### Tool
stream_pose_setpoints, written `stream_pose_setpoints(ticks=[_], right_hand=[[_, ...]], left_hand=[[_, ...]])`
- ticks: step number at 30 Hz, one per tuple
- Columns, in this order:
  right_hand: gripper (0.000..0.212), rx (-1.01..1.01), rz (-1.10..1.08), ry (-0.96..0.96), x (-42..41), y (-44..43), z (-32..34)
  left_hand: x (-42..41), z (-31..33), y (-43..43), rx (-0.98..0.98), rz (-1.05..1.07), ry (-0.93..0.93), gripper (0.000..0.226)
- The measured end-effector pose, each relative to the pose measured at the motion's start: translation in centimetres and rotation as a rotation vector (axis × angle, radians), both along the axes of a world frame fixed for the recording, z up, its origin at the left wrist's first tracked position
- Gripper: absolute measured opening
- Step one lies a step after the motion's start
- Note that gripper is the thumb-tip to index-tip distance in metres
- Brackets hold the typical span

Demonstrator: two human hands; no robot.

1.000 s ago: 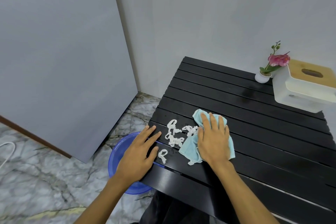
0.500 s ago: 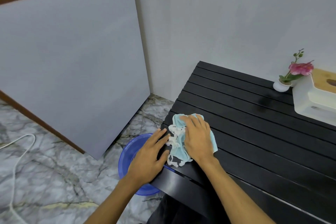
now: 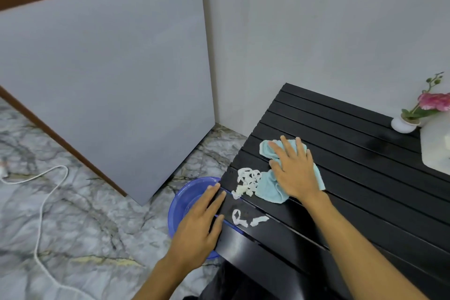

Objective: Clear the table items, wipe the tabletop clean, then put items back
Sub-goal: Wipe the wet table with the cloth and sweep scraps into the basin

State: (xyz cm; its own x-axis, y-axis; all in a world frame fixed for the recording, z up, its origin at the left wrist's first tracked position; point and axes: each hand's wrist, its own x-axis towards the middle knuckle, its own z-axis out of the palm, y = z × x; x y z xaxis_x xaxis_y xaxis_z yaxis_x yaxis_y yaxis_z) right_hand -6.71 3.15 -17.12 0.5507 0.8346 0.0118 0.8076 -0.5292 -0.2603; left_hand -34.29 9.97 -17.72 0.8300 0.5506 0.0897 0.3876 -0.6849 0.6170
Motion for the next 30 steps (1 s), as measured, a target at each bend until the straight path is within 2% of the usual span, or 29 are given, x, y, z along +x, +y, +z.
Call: stream_pose_setpoints(ticks=[9, 14, 17, 19, 22, 26, 28, 30], right_hand=[[0.051, 0.058, 0.290, 0.003, -2.6, -0.1, 0.0], [0.045, 0.165, 0.381, 0.131, -4.7, -0.7, -0.3], [0.048, 0.359, 0.332, 0.371, -5.4, -1.1, 0.6], [0.049, 0.465, 0.197, 0.521, -6.0, -2.1, 2.2], [0.048, 0.507, -0.021, 0.661, -6.6, -4.7, 4.7], [0.041, 0.460, -0.272, 0.626, -7.3, -9.7, 5.7], [0.045, 0.339, -0.251, 0.541, -8.2, -11.9, 4.8], [0.062, 0.154, -0.128, 0.388, -8.9, -13.5, 3.6]], left_hand=[[0.2, -0.1, -0.3, 0.071, 0.030, 0.002, 0.051], [0.2, -0.2, -0.3, 0.096, 0.032, -0.005, 0.050], [0.2, -0.1, -0.3, 0.100, 0.025, -0.018, 0.050], [0.1, -0.2, -0.2, 0.094, 0.021, -0.019, 0.049], [0.0, -0.3, -0.1, 0.093, 0.017, -0.021, 0.048], [-0.1, -0.5, -0.1, 0.070, 0.018, -0.032, 0.047], [-0.1, -0.6, -0.1, 0.062, 0.020, -0.034, 0.047], [-0.2, -0.7, 0.1, 0.053, 0.015, -0.027, 0.047]])
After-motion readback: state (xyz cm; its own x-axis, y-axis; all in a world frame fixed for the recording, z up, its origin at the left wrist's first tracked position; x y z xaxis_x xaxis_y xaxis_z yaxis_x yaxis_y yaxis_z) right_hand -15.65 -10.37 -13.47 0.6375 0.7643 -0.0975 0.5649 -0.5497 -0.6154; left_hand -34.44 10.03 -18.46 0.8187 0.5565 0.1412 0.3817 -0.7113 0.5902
